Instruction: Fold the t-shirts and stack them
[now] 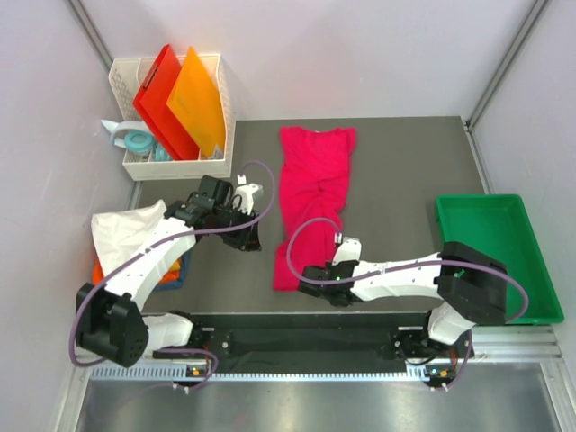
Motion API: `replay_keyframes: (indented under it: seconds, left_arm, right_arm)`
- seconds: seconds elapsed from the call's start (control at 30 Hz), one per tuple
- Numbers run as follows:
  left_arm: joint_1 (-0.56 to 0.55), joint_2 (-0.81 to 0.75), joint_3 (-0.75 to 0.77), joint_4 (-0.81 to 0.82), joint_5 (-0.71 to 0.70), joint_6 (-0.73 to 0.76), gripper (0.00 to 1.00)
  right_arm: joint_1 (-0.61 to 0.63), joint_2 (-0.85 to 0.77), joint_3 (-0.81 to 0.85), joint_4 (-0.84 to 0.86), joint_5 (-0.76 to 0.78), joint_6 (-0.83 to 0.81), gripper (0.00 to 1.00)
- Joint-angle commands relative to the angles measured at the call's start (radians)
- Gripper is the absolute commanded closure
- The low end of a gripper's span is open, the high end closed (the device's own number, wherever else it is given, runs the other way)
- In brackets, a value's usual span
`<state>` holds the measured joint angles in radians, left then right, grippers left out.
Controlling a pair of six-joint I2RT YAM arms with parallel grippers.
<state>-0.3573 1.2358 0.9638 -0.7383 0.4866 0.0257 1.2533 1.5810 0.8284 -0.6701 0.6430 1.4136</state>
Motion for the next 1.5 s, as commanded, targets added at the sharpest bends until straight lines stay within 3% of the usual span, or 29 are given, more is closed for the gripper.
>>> replay_keyframes:
  seconds: [0.0,0.03,0.07,0.1,0.2,0.27,0.57,0.87,1.47]
  left_arm:
    - [-0.003,0.037,0.044,-0.033,0.032,-0.003,0.62]
    - [-0.003,0.043,0.049,-0.027,0.032,-0.006,0.62]
    - [-0.003,0.045,0.056,-0.026,0.032,-0.01,0.61]
    - [-0.002,0.048,0.061,-0.023,0.03,-0.012,0.61]
    - [-0.003,0.06,0.072,-0.026,0.024,-0.013,0.61]
    - [-0.003,0.062,0.066,-0.023,0.023,-0.015,0.61]
    - [-0.003,0.037,0.042,-0.01,0.012,-0.01,0.6]
    - [-0.003,0.033,0.036,0.0,0.015,-0.018,0.6]
    - [-0.002,0.05,0.024,0.01,-0.005,-0.017,0.59]
  right_arm:
    - [-0.008,0.057,0.009,-0.002,-0.054,0.024,1.0]
    - [-0.008,0.059,0.015,-0.009,-0.048,0.025,0.98]
    - [-0.008,0.06,0.031,-0.016,-0.045,0.025,0.9]
    - [-0.006,0.065,0.04,-0.041,-0.04,0.028,0.74]
    - [0.008,0.063,0.095,-0.121,-0.002,0.041,0.59]
    - [0.009,0.065,0.127,-0.17,0.029,0.042,0.55]
    - [-0.023,0.047,0.065,-0.131,0.055,0.027,0.55]
    - [-0.032,-0.076,0.058,-0.165,0.135,0.025,0.59]
    - [-0.091,-0.003,0.035,0.041,0.058,-0.123,0.59]
